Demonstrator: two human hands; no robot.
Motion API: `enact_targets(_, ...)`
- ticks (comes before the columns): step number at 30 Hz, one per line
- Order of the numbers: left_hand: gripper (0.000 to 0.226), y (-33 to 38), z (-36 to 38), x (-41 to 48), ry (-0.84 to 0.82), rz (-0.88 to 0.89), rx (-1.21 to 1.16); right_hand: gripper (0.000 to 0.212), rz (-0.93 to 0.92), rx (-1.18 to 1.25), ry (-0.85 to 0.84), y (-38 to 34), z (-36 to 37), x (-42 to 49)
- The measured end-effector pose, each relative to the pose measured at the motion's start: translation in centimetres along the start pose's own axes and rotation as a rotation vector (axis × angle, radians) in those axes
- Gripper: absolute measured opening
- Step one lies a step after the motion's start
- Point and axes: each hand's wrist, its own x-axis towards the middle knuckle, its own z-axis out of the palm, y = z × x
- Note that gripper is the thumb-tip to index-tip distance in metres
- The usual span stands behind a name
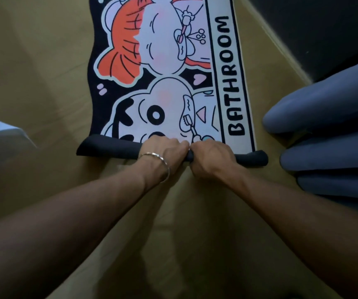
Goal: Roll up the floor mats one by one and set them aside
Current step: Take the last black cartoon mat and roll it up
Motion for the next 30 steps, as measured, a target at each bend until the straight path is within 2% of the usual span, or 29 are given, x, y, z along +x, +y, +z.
enact_targets(4, 0.016, -0.7, 0.2, 0.5, -0.017, 0.010, -0.006, 0.017, -0.002, 0.057, -0.011, -0.2, -0.9, 0.9)
enact_targets(9, 0.014, -1.7, -0.3, 2.1, -0.170, -0.057, -0.212, 0.036, -0.185, -0.120, 0.129, -0.4, -0.1, 0.8)
enact_targets(15, 0.018, -1.9, 0.8, 1.1, 0.072, 0.078, -0.047, 0.016, -0.031, 0.048, -0.007, -0.2, -1.8, 2.1)
enact_targets(18, 0.016, -2.2, 0.9, 1.5, -0.002, 0.015, -0.046, 0.021, -0.054, 0.016, -0.028, -0.8, -1.8, 2.0)
enact_targets(22, 0.014, -2.5, 0.2, 2.7, -0.155, 0.013, -0.143, 0.036, -0.168, -0.123, 0.138, -1.0, -0.3, 1.2)
enact_targets(24, 0.019, -2.4, -0.2, 2.6, -0.143, 0.048, -0.152, 0.036, -0.098, -0.058, 0.079, -0.8, -0.5, 1.1)
enact_targets(26, 0.023, -2.4, -0.3, 2.3, -0.064, 0.059, -0.137, 0.030, -0.007, 0.067, 0.007, -0.6, -1.4, 1.5)
enact_targets(28, 0.025, -2.6, 0.0, 2.2, 0.028, 0.048, -0.111, 0.024, 0.002, 0.090, -0.008, -0.5, -2.3, 2.0)
enact_targets(30, 0.022, -2.8, 0.0, 2.2, 0.013, 0.001, -0.095, 0.023, -0.016, 0.072, -0.005, -0.6, -2.7, 2.1)
